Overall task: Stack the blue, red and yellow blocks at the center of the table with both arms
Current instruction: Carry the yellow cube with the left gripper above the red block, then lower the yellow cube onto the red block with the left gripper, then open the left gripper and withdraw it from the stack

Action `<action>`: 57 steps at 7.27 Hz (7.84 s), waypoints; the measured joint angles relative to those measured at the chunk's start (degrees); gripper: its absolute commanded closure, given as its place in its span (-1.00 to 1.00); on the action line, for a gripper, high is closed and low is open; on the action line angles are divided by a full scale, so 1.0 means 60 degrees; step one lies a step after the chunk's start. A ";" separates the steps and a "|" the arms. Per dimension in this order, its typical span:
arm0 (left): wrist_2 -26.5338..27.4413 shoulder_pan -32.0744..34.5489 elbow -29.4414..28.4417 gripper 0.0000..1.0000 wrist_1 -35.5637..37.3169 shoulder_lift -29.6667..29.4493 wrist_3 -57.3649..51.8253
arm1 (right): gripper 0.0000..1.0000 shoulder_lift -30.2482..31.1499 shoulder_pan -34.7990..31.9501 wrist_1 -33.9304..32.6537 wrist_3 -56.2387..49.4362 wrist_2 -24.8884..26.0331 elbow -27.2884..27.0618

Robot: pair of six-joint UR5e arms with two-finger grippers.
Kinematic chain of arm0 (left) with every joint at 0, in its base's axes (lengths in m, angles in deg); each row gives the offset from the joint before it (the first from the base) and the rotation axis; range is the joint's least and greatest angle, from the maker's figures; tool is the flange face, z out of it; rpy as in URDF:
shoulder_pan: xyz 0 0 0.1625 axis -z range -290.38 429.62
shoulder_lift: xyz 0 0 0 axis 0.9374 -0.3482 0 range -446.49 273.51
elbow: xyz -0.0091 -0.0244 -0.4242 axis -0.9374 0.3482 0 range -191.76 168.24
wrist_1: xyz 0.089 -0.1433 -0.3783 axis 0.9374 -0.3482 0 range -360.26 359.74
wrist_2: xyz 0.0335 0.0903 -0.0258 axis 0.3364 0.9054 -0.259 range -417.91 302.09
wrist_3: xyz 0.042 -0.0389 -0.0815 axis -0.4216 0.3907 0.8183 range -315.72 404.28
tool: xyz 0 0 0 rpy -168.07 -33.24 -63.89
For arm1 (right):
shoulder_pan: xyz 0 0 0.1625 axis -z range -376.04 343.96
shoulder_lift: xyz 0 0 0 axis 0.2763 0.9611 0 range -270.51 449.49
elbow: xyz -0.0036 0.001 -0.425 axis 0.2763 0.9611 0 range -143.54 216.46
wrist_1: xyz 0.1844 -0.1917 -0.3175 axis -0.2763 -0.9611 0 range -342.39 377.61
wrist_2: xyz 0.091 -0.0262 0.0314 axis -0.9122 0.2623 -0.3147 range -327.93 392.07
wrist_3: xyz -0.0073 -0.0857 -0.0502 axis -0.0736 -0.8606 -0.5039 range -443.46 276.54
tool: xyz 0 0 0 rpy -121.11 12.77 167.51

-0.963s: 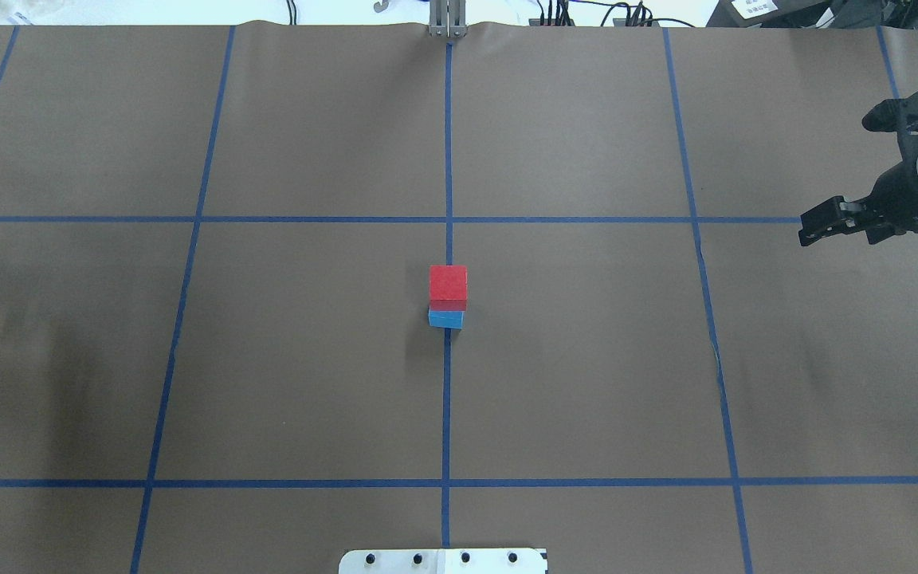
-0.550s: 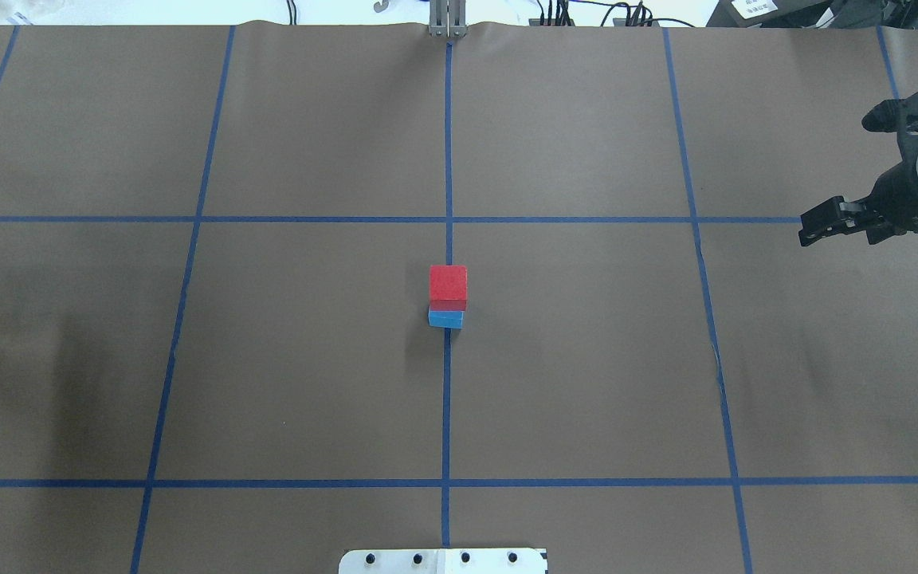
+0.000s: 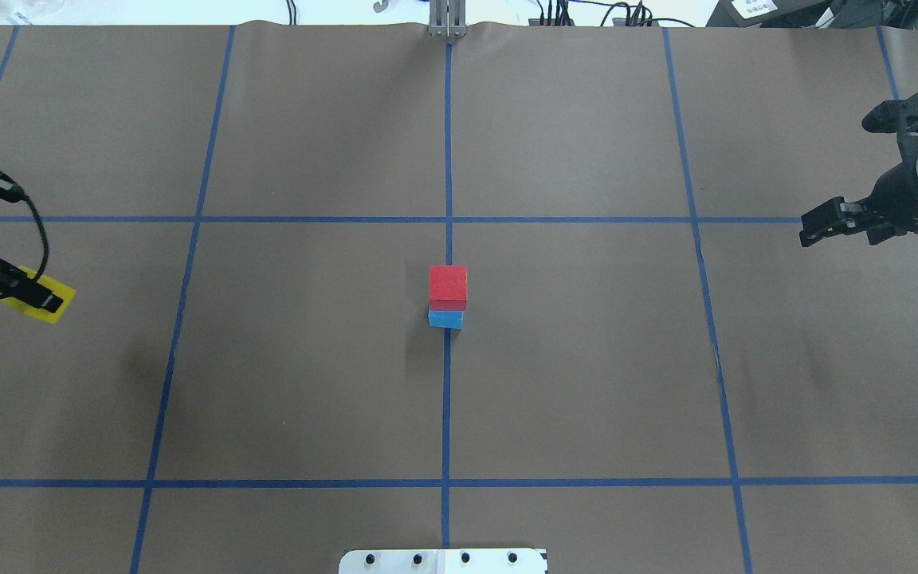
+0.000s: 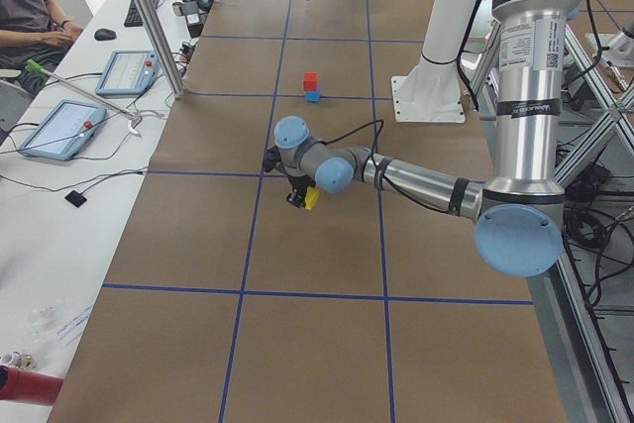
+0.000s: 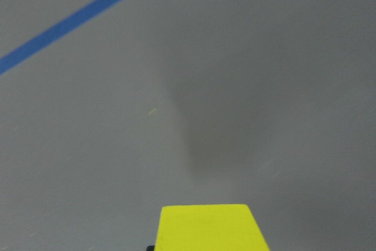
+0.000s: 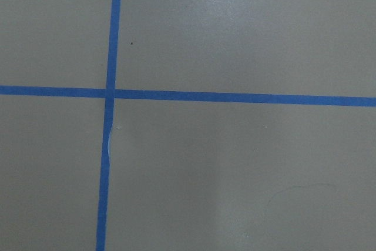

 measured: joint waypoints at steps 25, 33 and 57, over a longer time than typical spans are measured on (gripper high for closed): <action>0.2728 -0.3803 -0.4330 1.00 0.3848 -0.9211 0.7060 | -1.00 0.0512 -0.1471 -0.0015 -0.1636 -0.1699 0.1056; 0.2732 -0.3818 -0.4321 1.00 0.3794 -0.9202 0.7153 | -1.00 0.0526 -0.1472 -0.0015 -0.1636 -0.1699 0.1054; 0.1464 0.0990 0.2211 -1.00 0.4729 -0.1252 -0.0365 | -1.00 0.0771 -0.2937 0.0012 -0.2262 -0.1851 0.0657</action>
